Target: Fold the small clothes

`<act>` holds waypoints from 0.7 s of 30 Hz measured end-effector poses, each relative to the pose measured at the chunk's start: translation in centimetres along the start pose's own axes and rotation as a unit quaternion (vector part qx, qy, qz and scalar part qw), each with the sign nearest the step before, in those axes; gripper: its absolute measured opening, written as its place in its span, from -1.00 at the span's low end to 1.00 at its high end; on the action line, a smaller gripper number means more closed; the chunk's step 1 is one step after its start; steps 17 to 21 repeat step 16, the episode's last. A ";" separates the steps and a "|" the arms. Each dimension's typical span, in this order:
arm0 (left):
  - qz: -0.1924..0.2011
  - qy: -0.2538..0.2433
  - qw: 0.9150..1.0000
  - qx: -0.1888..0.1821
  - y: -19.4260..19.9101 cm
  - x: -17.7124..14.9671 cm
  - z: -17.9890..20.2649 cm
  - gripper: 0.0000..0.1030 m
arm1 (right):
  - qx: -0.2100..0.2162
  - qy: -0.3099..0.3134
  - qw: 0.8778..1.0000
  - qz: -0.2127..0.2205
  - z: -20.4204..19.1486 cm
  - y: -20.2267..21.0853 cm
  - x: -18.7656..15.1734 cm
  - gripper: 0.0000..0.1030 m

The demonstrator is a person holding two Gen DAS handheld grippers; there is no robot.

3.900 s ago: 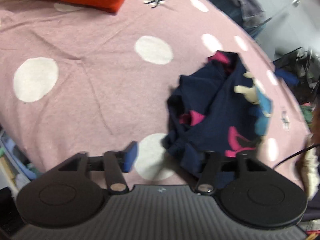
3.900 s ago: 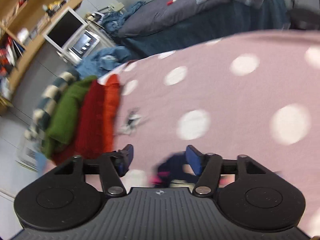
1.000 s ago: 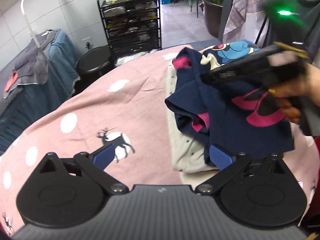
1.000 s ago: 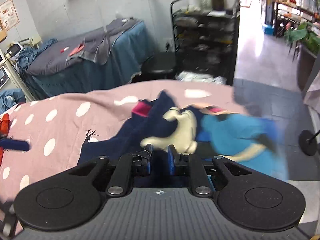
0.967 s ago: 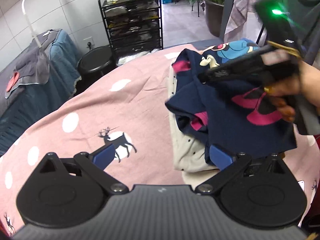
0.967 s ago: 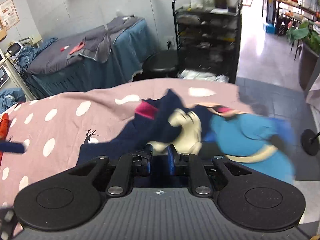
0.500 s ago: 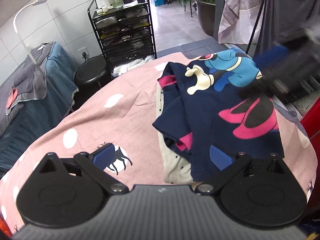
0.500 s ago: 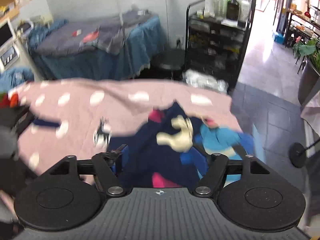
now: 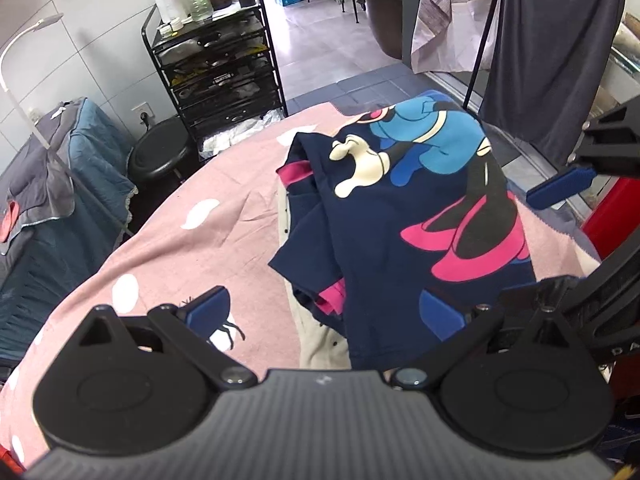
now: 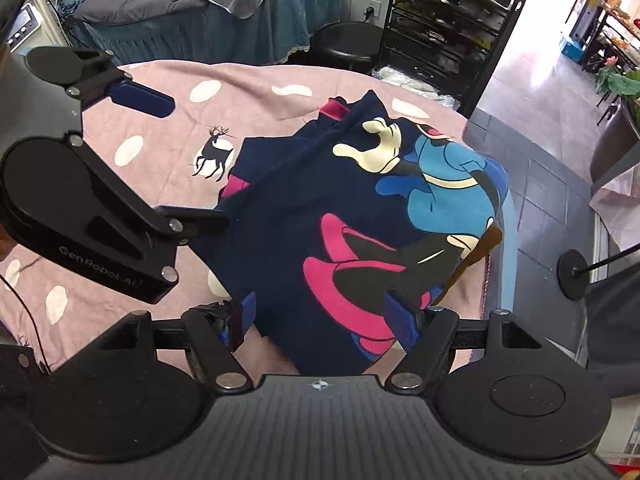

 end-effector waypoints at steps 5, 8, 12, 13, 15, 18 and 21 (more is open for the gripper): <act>0.001 0.006 1.000 0.000 0.0 0.0 -0.4 1.00 | -0.006 -0.001 1.000 -0.003 0.1 0.0 0.2 1.00; 0.007 0.007 1.000 0.001 0.0 0.0 -0.5 1.00 | -0.006 0.000 1.000 -0.005 0.0 -0.1 0.2 1.00; 0.036 0.002 0.999 0.016 0.5 0.1 -0.6 1.00 | -0.008 -0.001 1.000 -0.008 -0.1 -0.2 0.2 1.00; 0.035 -0.002 0.999 0.019 0.6 0.2 -0.5 1.00 | -0.008 -0.001 1.000 -0.009 -0.1 -0.2 0.2 1.00; 0.028 -0.003 0.999 0.018 0.5 0.1 -0.5 1.00 | -0.009 -0.002 1.000 -0.009 0.0 -0.2 0.2 1.00; 0.023 -0.004 1.000 0.016 0.4 0.1 -0.5 1.00 | -0.011 -0.003 1.000 -0.009 0.1 -0.2 0.2 1.00; 0.023 -0.004 1.000 0.016 0.4 0.1 -0.5 1.00 | -0.011 -0.003 1.000 -0.009 0.1 -0.2 0.2 1.00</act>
Point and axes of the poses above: each gripper's, at about its wrist camera, not at the fingertips, and y roughly against the way its jaws point, z to its right, x to its top, the point moved 7 cm from there along -y, roughly the way its jaws point, and after that the axes turned 3 degrees about -z, right-handed, at the moved point
